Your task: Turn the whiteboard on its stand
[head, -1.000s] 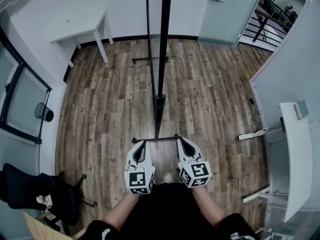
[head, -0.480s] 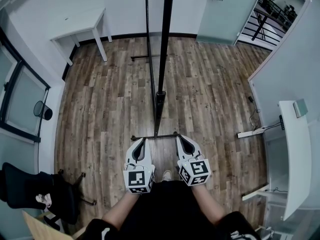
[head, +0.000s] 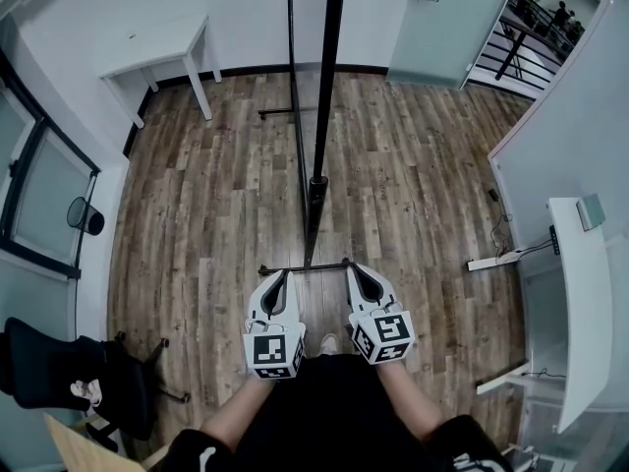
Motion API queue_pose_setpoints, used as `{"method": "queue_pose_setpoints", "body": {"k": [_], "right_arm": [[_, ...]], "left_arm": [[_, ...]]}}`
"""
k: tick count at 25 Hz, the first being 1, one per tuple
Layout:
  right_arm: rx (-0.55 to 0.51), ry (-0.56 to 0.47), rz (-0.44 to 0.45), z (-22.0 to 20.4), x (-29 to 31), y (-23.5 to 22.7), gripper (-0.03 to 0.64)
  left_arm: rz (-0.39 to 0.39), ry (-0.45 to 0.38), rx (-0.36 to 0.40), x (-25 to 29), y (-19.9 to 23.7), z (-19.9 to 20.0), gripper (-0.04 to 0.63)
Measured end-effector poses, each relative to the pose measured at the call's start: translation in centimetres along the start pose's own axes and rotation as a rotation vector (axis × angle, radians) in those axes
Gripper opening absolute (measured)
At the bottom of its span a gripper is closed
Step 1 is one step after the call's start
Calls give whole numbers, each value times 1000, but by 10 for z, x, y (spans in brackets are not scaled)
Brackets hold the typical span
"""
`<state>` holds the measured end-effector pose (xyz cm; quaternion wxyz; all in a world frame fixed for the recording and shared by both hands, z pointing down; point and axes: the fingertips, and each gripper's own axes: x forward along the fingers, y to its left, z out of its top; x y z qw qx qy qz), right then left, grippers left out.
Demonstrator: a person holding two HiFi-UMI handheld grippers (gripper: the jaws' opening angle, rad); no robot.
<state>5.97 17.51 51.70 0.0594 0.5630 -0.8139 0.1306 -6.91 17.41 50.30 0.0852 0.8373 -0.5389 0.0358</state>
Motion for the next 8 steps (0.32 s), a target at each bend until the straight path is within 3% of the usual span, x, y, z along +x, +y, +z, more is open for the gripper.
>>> {"method": "queue_pose_setpoints", "body": {"k": [8], "right_arm": [[-3,0,2,2,-2,5,10]], "left_arm": [[1,1,-1,-4,2,2,14]]}}
